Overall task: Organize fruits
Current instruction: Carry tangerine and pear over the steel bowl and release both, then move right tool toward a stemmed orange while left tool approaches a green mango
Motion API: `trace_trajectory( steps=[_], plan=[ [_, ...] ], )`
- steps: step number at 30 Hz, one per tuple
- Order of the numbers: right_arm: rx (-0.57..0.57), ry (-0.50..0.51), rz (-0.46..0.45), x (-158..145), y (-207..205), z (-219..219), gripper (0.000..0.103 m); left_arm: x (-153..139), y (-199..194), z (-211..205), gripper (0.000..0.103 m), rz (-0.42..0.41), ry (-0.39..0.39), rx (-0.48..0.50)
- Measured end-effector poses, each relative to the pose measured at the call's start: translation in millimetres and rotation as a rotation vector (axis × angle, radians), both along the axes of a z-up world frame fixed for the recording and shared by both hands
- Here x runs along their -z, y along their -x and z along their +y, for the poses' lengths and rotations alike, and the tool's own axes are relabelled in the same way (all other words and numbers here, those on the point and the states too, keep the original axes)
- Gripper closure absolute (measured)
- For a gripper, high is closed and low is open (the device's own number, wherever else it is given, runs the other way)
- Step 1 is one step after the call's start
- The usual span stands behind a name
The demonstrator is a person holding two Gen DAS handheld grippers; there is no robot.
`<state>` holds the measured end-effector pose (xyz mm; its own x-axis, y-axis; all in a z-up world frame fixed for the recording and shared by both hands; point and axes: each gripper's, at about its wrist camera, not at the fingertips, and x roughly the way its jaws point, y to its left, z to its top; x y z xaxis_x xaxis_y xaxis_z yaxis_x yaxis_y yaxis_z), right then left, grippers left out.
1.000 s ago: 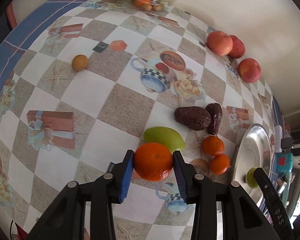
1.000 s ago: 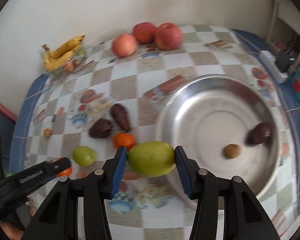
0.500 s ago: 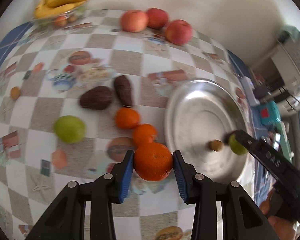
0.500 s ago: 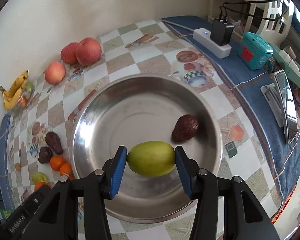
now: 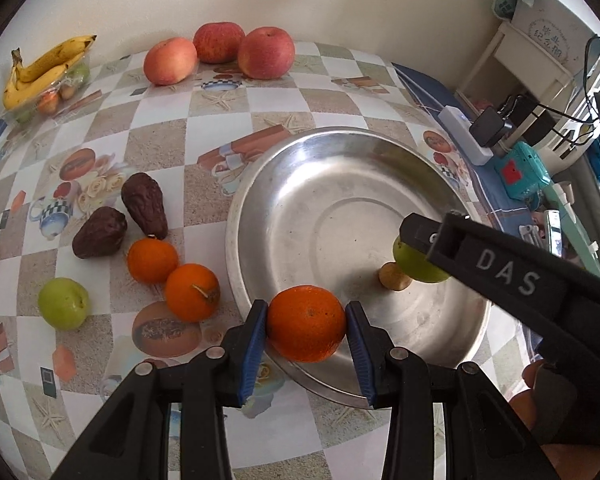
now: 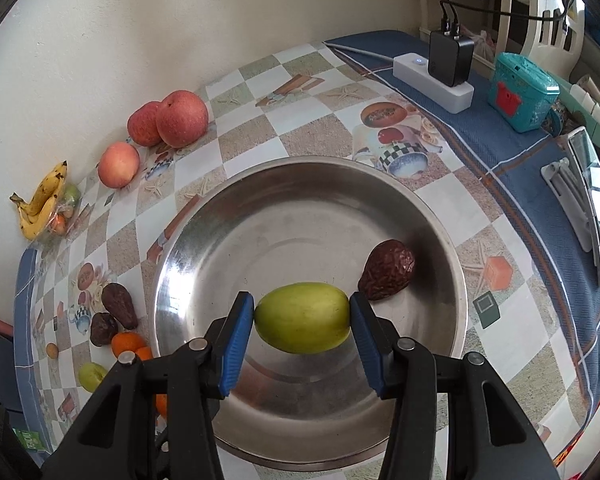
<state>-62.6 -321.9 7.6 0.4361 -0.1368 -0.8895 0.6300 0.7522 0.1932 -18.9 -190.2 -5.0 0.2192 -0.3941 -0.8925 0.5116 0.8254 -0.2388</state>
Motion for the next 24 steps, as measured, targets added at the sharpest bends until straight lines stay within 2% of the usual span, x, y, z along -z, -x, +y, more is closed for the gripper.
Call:
trace_trajectory(
  steps=[3, 13, 16, 21, 24],
  plan=[
    [0.005, -0.016, -0.009, 0.6, 1.1, -0.9, 0.051, 1.5, -3.0, 3.7, 0.055, 0.005, 0.008, -0.004],
    [-0.027, -0.011, -0.008, -3.1, -0.9, 7.2, 0.051, -4.0, -10.0, 18.0, 0.055, -0.011, -0.002, -0.026],
    [-0.034, -0.012, -0.005, -2.7, -1.2, 9.5, 0.051, -5.0, -14.7, 25.6, 0.054, -0.021, -0.031, -0.051],
    [-0.052, -0.014, 0.006, -2.0, -4.0, 15.3, 0.051, -3.0, -34.0, 53.1, 0.054, 0.020, -0.050, -0.159],
    [-0.076, -0.005, 0.014, -2.9, -7.4, 23.0, 0.052, -1.4, -46.7, 74.8, 0.054, 0.028, -0.090, -0.242]
  ],
)
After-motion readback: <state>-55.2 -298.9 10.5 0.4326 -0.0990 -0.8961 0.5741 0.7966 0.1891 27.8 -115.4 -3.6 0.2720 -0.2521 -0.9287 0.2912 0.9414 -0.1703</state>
